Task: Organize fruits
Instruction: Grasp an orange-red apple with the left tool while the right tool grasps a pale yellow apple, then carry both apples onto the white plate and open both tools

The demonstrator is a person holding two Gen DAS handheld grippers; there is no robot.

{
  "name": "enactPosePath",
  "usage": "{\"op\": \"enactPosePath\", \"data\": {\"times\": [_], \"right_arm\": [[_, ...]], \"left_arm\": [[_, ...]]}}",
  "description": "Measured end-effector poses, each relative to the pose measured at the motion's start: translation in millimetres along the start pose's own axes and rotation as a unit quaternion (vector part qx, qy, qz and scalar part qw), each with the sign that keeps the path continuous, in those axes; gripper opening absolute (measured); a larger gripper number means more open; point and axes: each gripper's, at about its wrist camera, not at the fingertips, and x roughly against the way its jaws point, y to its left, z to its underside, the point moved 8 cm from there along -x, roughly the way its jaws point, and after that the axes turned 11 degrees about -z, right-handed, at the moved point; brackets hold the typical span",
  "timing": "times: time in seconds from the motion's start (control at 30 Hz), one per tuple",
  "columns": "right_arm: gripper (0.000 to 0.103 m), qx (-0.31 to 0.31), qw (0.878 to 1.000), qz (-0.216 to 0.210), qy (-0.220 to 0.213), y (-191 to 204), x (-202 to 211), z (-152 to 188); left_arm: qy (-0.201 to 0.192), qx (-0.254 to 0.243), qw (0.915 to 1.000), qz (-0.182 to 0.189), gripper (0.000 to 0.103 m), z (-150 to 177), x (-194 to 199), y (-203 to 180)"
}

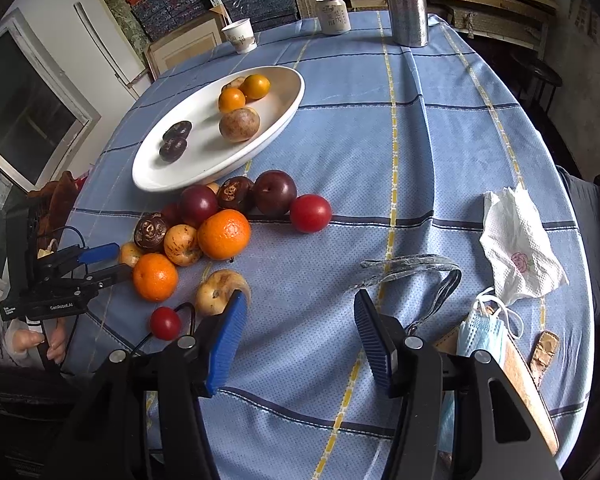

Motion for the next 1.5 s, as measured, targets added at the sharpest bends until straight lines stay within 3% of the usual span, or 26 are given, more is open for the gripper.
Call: {"op": "enactPosePath", "data": {"times": [0.1,0.2,0.27,0.33,0.47,0.63,0.9,1.17,1.3,1.5], "right_arm": [[0.056,0.004,1.0,0.0,0.001,1.9,0.5,0.7],[0.056,0.002,1.0,0.001,0.002,1.8,0.9,2.0],[0.056,0.0,1.0,0.002,0.002,0.9,1.7,2.6],[0.056,-0.001,1.0,0.003,0.002,0.2,2.1,3.0],[0.056,0.001,1.0,0.001,0.004,2.4,0.4,3.8],[0.056,0.013,1.0,-0.005,0.015,11.2,-9.2,6.2],[0.056,0.071,0.996,-0.02,0.055,48.5,-51.2,10.0],[0.056,0.088,0.993,-0.015,0.075,59.1,-81.2,9.1],[0.046,0.091,0.993,-0.011,0.081,57.2,-86.4,11.0],[0.045,0.093,0.993,-0.013,0.075,57.9,-84.0,10.4]], "left_arm": [[0.001,-0.012,0.9999,-0.001,0.071,-0.3,-5.8,-8.7],[0.006,0.002,0.9998,0.02,0.065,-0.6,-8.6,-7.9],[0.0,-0.009,0.9996,0.026,0.05,-1.3,-6.5,-13.3],[-0.006,-0.025,0.9994,0.023,0.045,-2.1,-4.2,-19.6],[-0.003,-0.014,0.9993,0.034,0.043,-2.0,-4.7,-19.1],[-0.004,-0.022,0.9997,0.011,0.043,0.8,-0.7,-15.7],[-0.003,0.017,0.9996,-0.02,0.043,12.4,17.8,23.6],[-0.004,0.04,0.9981,-0.047,0.043,25.4,36.0,56.2],[-0.006,0.046,0.9977,-0.049,0.043,25.3,38.9,61.7],[-0.01,0.043,0.9981,-0.043,0.043,17.1,37.7,58.0]]}}
